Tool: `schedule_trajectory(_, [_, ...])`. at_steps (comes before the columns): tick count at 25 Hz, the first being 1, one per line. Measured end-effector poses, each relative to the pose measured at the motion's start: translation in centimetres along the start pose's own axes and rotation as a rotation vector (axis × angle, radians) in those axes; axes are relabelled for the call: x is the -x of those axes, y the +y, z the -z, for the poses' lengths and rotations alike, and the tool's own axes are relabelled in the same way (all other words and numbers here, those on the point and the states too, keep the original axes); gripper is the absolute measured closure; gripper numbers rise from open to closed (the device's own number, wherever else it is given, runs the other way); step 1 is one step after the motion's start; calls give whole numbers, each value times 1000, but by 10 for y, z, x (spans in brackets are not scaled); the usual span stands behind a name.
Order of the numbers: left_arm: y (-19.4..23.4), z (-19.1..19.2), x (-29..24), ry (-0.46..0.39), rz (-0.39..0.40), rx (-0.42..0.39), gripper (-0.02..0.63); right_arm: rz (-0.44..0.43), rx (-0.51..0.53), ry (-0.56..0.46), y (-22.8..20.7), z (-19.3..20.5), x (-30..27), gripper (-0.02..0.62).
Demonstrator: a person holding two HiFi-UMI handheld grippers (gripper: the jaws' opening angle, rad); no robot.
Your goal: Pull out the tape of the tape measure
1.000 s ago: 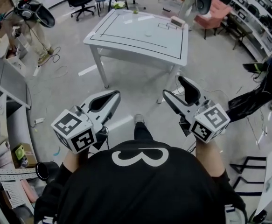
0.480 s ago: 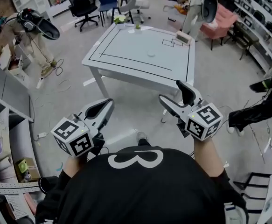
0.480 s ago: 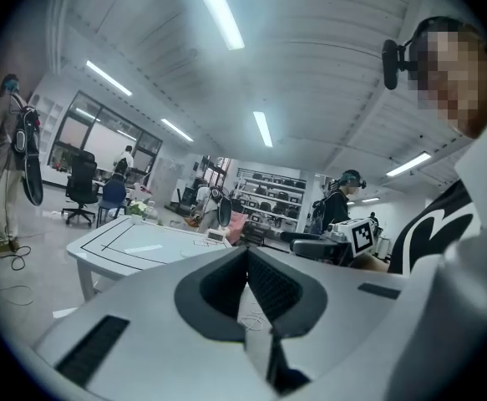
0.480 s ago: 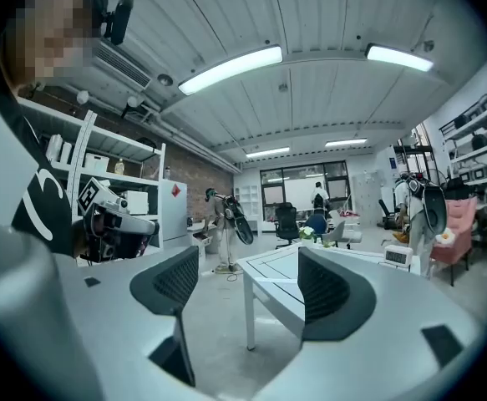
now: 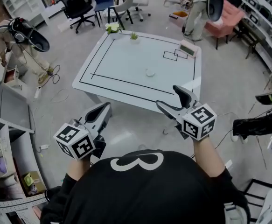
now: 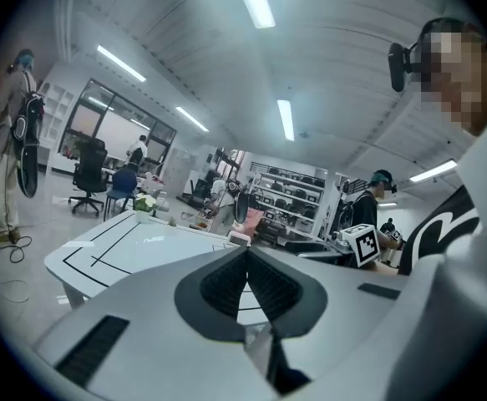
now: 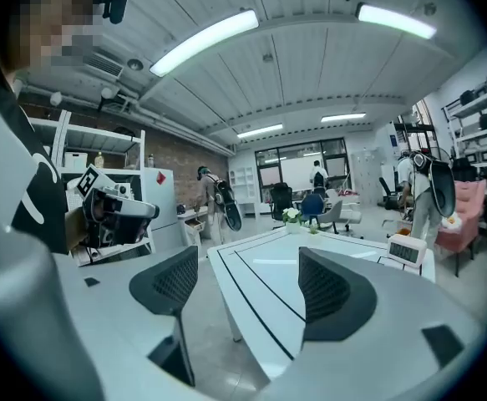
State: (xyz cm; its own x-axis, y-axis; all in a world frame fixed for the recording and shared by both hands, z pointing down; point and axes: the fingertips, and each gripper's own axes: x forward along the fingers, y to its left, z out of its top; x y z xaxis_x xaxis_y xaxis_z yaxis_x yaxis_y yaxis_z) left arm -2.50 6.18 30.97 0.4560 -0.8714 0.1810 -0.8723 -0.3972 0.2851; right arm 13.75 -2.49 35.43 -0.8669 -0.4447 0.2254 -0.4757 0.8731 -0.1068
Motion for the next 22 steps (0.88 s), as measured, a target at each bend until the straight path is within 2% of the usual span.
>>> schedule_trajectory(4, [33, -5, -52, 20, -3, 25, 603, -2, -17, 44, -47, 7, -39, 229])
schedule_trajectory(8, [52, -1, -83, 56, -6, 30, 603, -13, -23, 87, -75, 20, -70, 227])
schedule_trajectory(22, [108, 10, -119, 92, -3, 49, 603, 30, -18, 224, -127, 70, -151, 229])
